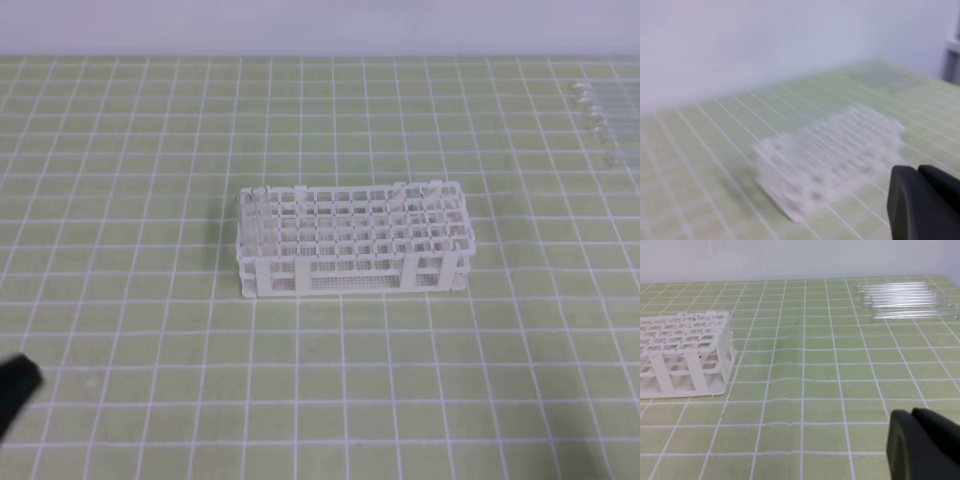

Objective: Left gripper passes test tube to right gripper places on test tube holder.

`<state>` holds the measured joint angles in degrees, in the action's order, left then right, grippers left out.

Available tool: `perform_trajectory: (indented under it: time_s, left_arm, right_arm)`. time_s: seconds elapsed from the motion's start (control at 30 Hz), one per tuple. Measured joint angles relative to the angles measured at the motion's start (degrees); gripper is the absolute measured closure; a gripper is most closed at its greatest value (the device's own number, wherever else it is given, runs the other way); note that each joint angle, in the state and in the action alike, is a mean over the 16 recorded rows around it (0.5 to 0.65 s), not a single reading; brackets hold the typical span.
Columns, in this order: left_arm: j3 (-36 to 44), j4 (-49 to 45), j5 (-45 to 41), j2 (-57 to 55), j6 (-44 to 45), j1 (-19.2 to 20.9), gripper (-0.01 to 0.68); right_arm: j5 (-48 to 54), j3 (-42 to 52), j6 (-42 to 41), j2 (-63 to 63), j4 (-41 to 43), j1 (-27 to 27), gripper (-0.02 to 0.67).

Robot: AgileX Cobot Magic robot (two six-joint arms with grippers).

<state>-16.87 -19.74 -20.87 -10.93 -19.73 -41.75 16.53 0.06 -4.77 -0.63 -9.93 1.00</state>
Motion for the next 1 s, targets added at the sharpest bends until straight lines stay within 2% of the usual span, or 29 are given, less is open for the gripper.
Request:
perform_trajectory:
  time_s: [0.3, 0.47, 0.57, 0.7, 1.0]
  left_arm:
    - [1.0, 6.9, 7.2, 5.9, 9.0, 21.7, 0.675]
    - [3.9, 12.1, 9.6, 9.1, 14.1, 30.6, 0.675]
    - [6.4, 14.7, 11.1, 10.7, 17.3, 33.6, 0.675]
    - [10.4, 17.7, 12.7, 11.9, 21.3, 35.6, 0.675]
    - [16.4, 20.1, 9.7, 12.4, 22.7, 35.9, 0.675]
  right_arm:
    - [-0.1, 0.0, 0.0, 0.0, 0.0, 0.0, 0.665]
    - [-0.1, 0.0, 0.0, 0.0, 0.0, 0.0, 0.665]
    - [-0.1, 0.0, 0.0, 0.0, 0.0, 0.0, 0.665]
    - [-0.1, 0.0, 0.0, 0.0, 0.0, 0.0, 0.665]
    - [-0.1, 0.0, 0.0, 0.0, 0.0, 0.0, 0.665]
